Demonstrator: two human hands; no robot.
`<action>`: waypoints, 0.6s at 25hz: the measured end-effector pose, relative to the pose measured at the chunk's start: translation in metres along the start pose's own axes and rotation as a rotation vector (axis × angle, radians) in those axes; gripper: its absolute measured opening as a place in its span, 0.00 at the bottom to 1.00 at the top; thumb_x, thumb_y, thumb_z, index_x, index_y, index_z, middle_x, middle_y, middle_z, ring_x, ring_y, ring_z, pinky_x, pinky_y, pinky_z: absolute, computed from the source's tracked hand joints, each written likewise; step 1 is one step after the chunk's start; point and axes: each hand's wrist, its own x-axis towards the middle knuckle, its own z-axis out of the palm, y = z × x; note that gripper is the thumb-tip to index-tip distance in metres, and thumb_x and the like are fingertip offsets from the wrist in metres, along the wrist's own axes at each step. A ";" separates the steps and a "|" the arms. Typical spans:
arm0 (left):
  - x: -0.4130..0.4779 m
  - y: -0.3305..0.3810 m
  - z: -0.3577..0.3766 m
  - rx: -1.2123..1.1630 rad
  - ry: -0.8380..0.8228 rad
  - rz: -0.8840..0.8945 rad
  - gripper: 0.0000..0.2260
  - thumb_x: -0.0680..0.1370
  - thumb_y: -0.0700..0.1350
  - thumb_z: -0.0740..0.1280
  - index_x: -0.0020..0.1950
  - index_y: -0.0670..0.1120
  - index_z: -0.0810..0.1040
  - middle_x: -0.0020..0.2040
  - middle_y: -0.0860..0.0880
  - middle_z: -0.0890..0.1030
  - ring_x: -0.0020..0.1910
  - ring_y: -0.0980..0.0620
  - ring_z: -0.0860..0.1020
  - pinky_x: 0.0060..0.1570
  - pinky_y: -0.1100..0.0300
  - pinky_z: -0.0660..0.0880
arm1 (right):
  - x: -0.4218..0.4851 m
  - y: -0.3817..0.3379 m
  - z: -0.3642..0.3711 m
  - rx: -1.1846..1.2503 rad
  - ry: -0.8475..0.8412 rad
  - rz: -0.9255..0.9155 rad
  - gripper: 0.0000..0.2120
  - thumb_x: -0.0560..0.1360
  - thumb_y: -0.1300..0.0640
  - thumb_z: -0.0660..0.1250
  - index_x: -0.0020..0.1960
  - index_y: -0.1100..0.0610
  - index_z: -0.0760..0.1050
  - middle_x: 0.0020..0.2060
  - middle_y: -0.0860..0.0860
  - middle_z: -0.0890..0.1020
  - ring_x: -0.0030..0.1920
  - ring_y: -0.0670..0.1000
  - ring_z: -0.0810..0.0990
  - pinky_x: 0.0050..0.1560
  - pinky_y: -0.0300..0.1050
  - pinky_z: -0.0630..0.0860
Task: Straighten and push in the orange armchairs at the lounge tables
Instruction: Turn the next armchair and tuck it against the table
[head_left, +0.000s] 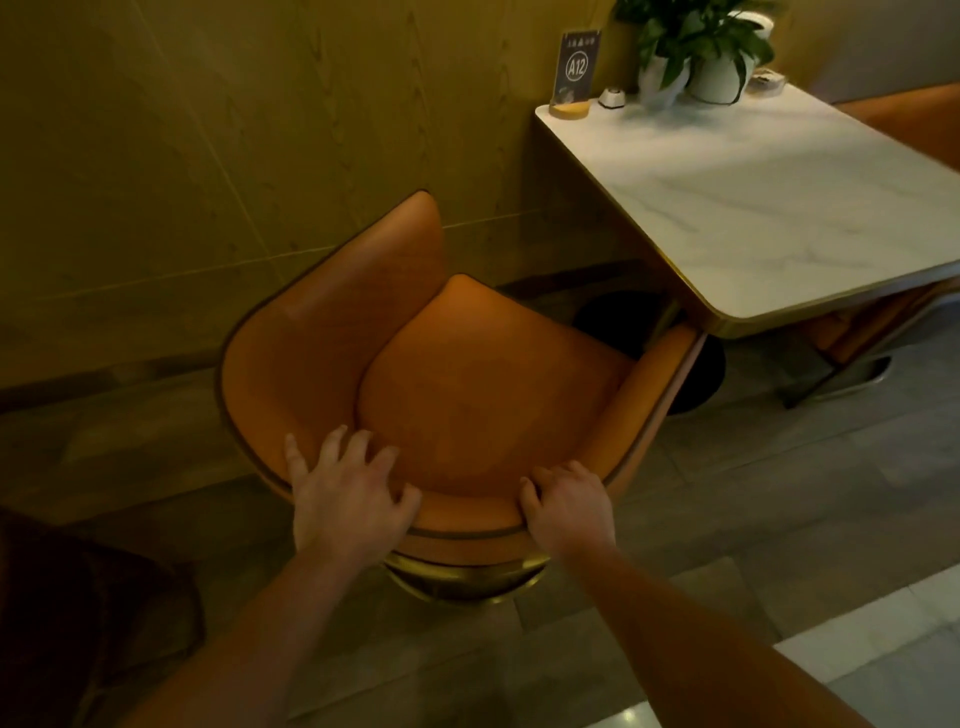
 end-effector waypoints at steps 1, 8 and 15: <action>0.013 -0.006 0.000 0.008 -0.005 0.009 0.27 0.75 0.66 0.50 0.67 0.59 0.76 0.70 0.51 0.74 0.74 0.46 0.64 0.71 0.29 0.49 | 0.010 -0.004 0.004 -0.010 0.008 0.004 0.18 0.78 0.47 0.54 0.37 0.51 0.78 0.34 0.48 0.81 0.39 0.52 0.76 0.46 0.48 0.73; 0.086 -0.040 -0.001 0.020 -0.029 0.057 0.29 0.74 0.67 0.47 0.68 0.61 0.74 0.73 0.52 0.71 0.75 0.46 0.61 0.72 0.31 0.48 | 0.071 -0.025 0.020 0.000 -0.073 0.064 0.18 0.78 0.46 0.54 0.39 0.52 0.77 0.36 0.49 0.81 0.42 0.53 0.75 0.47 0.50 0.72; 0.158 -0.071 0.001 0.015 -0.029 0.126 0.27 0.75 0.67 0.49 0.68 0.60 0.74 0.72 0.52 0.71 0.75 0.46 0.62 0.72 0.30 0.47 | 0.130 -0.050 0.025 0.059 -0.146 0.165 0.16 0.78 0.46 0.54 0.43 0.52 0.77 0.43 0.49 0.82 0.48 0.53 0.74 0.51 0.50 0.69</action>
